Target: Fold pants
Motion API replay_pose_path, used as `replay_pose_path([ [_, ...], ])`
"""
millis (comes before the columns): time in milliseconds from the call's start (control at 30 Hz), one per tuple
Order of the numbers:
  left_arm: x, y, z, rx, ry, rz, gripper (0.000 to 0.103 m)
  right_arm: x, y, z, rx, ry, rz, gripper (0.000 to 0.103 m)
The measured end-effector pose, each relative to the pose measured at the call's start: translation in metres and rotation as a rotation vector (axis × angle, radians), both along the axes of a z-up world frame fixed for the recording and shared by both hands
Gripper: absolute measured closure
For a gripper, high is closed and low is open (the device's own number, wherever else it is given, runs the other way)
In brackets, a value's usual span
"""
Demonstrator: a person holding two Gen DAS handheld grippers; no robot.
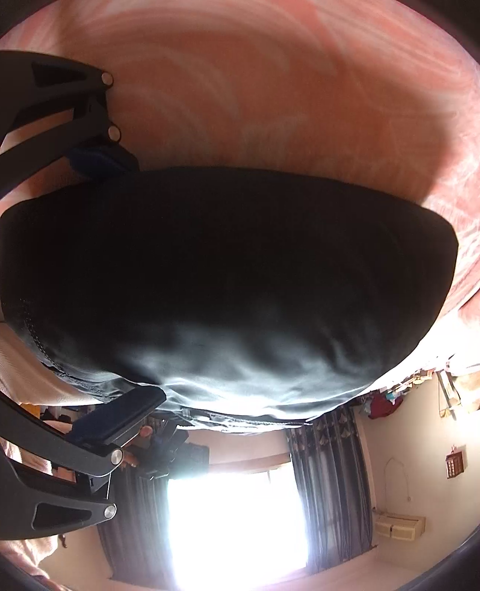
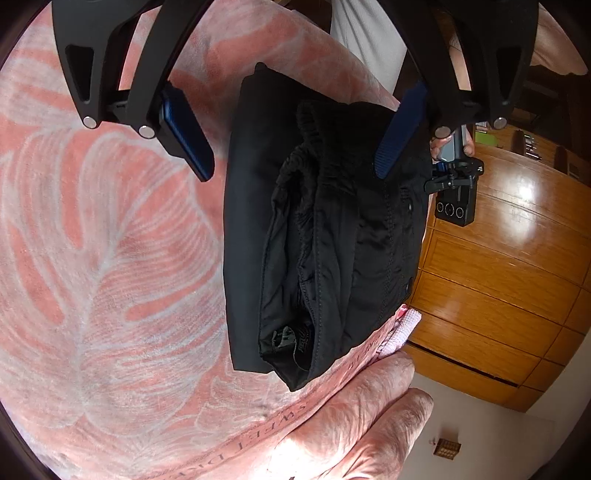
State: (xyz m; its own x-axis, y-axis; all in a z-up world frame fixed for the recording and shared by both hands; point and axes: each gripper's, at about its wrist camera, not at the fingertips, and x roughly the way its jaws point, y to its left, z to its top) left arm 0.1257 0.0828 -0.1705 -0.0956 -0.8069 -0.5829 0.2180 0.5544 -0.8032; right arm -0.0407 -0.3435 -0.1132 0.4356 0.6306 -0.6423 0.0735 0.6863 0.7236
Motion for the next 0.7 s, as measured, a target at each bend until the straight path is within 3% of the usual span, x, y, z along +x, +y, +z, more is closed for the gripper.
replay_pose_path([
  [133,0.009,-0.004,-0.008,-0.054,0.022,-0.076,0.004,-0.002,-0.005,-0.015,0.131,0.014,0.047,0.012],
  [300,0.024,-0.007,-0.014,-0.13,0.101,-0.108,0.004,0.0,-0.005,-0.024,0.148,0.019,0.095,0.011],
  [500,0.025,-0.026,-0.006,-0.198,0.111,-0.162,0.004,-0.001,-0.002,-0.02,0.186,-0.035,0.134,0.012],
  [567,0.026,-0.031,-0.014,-0.168,0.115,-0.164,0.004,-0.001,-0.001,-0.023,0.19,-0.037,0.133,0.012],
  [633,0.028,-0.035,-0.026,-0.125,0.143,-0.15,0.004,0.001,-0.004,-0.025,0.194,-0.033,0.125,0.018],
  [700,0.029,-0.037,-0.024,-0.118,0.152,-0.148,0.004,0.002,-0.006,-0.024,0.179,-0.017,0.114,0.032],
])
